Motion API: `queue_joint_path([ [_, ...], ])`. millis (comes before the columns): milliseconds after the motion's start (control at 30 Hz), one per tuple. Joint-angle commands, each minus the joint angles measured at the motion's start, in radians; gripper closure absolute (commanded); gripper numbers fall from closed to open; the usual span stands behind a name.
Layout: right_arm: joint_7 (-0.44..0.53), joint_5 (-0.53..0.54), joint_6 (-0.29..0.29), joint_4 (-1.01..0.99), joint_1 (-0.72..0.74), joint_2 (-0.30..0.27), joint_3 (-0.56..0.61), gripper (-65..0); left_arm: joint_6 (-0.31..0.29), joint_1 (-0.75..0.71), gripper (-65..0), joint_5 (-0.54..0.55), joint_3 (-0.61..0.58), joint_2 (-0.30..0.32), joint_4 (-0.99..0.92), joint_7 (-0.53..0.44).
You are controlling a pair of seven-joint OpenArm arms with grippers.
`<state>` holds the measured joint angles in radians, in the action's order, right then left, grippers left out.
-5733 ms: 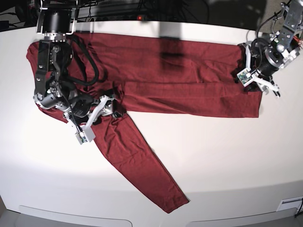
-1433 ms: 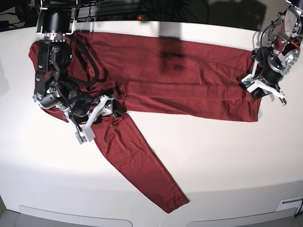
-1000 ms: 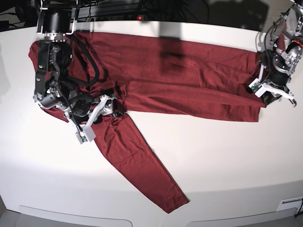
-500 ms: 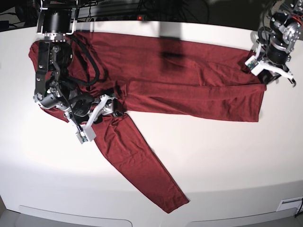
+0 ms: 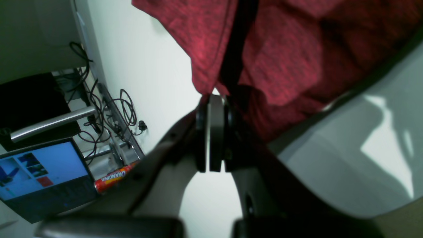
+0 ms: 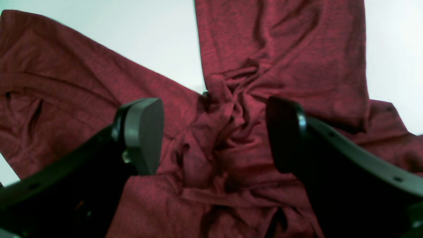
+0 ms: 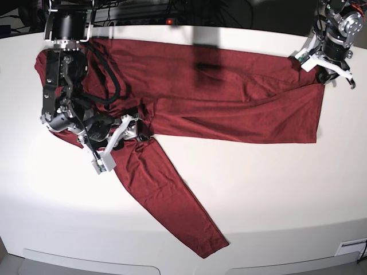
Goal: Fold the T-shirt properly
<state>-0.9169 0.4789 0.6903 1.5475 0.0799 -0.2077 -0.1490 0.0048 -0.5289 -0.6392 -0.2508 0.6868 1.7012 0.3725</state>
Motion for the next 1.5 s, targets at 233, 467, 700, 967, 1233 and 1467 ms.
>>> queue_joint_path([
  [233, 0.022, 0.019, 0.008, 0.019, 0.019, -0.006, -0.002, -47.0, 0.023, 0.000, -8.8, 0.040, 0.007, 0.017, 0.015, -0.025],
  [467, 0.034, 0.019, 0.008, 0.019, 0.019, -0.006, -0.002, -47.0, 0.039, 0.000, -25.0, 0.037, 0.008, 0.017, 0.013, -0.025],
  [700, 0.115, 0.019, 0.008, 0.018, 0.035, -0.005, -0.002, -47.0, 0.274, 0.067, -25.0, -0.044, 0.008, 0.017, 0.014, -0.024],
  [967, 0.177, -0.071, 0.008, -0.151, 0.248, 0.064, -0.002, -47.0, 0.282, 0.292, -25.0, 0.207, 0.008, -0.010, 0.014, -0.032],
  [1233, 0.433, -0.318, -0.123, -0.669, 0.561, 0.151, -0.002, -46.9, 0.280, 0.383, -24.9, 0.267, 0.008, -0.060, 0.014, 0.021],
  [1467, 0.663, -0.474, -0.427, -0.962, 0.708, 0.175, -0.002, -45.8, 0.280, 0.380, -24.9, 0.267, 0.008, -0.060, 0.014, 0.035],
])
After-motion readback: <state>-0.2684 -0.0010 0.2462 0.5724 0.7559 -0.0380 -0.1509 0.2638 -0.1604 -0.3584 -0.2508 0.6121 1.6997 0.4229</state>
